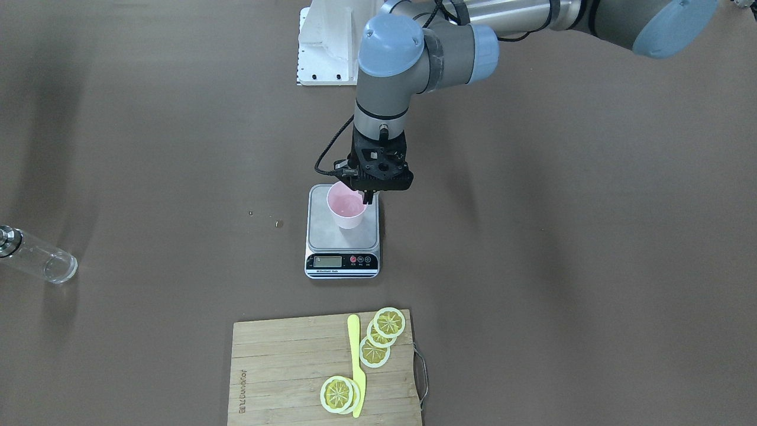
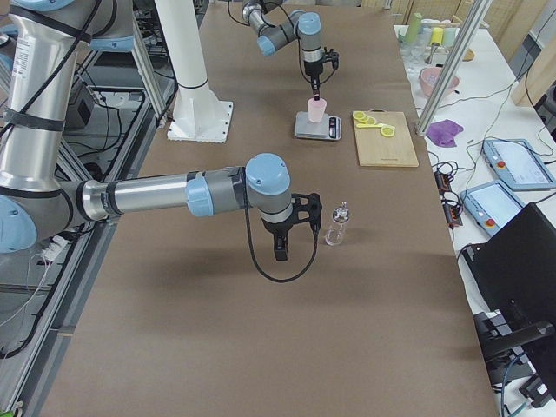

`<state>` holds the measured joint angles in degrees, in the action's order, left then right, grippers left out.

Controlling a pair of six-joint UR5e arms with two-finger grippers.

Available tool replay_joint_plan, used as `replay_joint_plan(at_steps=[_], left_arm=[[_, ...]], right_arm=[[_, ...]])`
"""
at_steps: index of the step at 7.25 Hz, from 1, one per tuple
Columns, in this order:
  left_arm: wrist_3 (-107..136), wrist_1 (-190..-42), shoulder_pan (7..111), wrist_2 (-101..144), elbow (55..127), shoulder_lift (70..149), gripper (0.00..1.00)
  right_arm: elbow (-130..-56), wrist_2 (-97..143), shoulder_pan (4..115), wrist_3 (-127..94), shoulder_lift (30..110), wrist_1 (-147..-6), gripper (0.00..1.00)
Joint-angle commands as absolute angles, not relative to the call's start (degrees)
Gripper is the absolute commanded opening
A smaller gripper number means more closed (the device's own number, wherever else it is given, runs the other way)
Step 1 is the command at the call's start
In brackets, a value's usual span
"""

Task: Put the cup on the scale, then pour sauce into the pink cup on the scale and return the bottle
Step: 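Carry the pink cup over the scale and lower it onto the platform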

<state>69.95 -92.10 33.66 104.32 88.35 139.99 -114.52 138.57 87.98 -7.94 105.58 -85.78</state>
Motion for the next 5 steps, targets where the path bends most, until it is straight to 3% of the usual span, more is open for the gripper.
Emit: replay_joint_plan(at_steps=[1,3,4,5], left_arm=[[69.96,-92.11,33.49,103.89,87.63,140.36,0.0],[69.79,-92.28,33.23,103.63,87.54,140.71,0.0],[69.79,-92.46,32.7,103.1,87.54,140.89,0.05],[69.61,-93.51,32.7,103.1,87.54,140.8,0.16]], right_arm=[[-114.52,138.6,87.98,-7.91,105.64,-85.78,1.0],[-114.52,138.6,87.98,-7.91,105.73,-85.78,1.0],[-114.52,138.6,87.98,-7.82,105.99,-85.78,1.0],[-114.52,138.6,87.98,-7.91,106.0,-85.78,1.0]])
